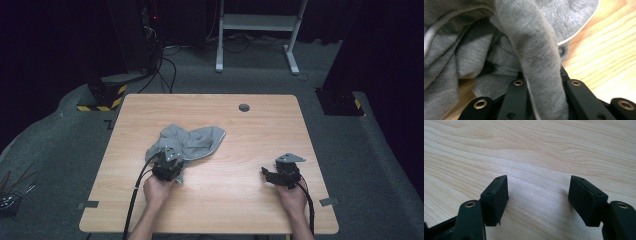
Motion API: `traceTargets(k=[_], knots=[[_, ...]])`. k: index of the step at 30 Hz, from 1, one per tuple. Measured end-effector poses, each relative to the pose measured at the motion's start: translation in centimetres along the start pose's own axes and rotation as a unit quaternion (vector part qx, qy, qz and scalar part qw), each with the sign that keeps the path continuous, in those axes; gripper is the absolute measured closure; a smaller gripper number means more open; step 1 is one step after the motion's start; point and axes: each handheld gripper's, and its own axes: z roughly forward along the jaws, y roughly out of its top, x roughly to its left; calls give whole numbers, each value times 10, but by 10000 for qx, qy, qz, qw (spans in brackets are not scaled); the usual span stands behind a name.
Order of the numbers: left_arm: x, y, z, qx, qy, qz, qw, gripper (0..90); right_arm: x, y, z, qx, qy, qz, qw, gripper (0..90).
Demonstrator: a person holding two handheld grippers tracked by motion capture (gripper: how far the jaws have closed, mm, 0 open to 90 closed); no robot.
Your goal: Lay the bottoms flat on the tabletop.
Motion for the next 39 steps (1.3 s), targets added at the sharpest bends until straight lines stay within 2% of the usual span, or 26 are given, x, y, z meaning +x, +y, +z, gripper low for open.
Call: traceTargets(k=[8,10,13,15,17,20,26,28,33,34,35,37,38,39], knots=[[-12,4,4,-32,-193,165,9997,783,0,0,0,-3,0,3,10000,324],[-20,6,6,-60,-298,259,9992,783,0,0,0,-1,0,2,10000,324],[-25,7,6,-88,-376,318,9987,783,0,0,0,-2,0,1,10000,324],[-32,8,8,-90,-520,420,9977,783,0,0,0,-3,-4,-1,10000,324],[-34,9,8,-96,-561,432,9974,783,0,0,0,-7,-3,-3,10000,324],[-43,11,10,-92,-716,619,9955,782,0,0,0,-3,2,-4,10000,324],[-48,11,12,-175,-902,645,9937,780,0,0,0,-1,4,1,10000,324],[-50,12,13,-197,-964,606,9933,779,1,0,0,-18,-60,47,10000,346],[-58,15,16,-234,-1152,760,9902,779,3,0,-1,-24,-128,101,9999,363],[-59,15,16,-246,-1218,788,9891,779,5,-1,-1,-37,-102,77,9999,408],[-61,15,17,-264,-1250,815,9885,778,9,-2,-3,-88,6,-44,10000,497],[-64,16,18,-277,-1339,872,9868,778,11,-2,-3,-102,47,-95,9999,502],[-67,17,19,-284,-1400,904,9856,777,17,-3,-7,-228,185,-199,9994,521],[-67,17,19,-284,-1400,904,9856,776,17,-3,-7,-228,185,-199,9994,521]])
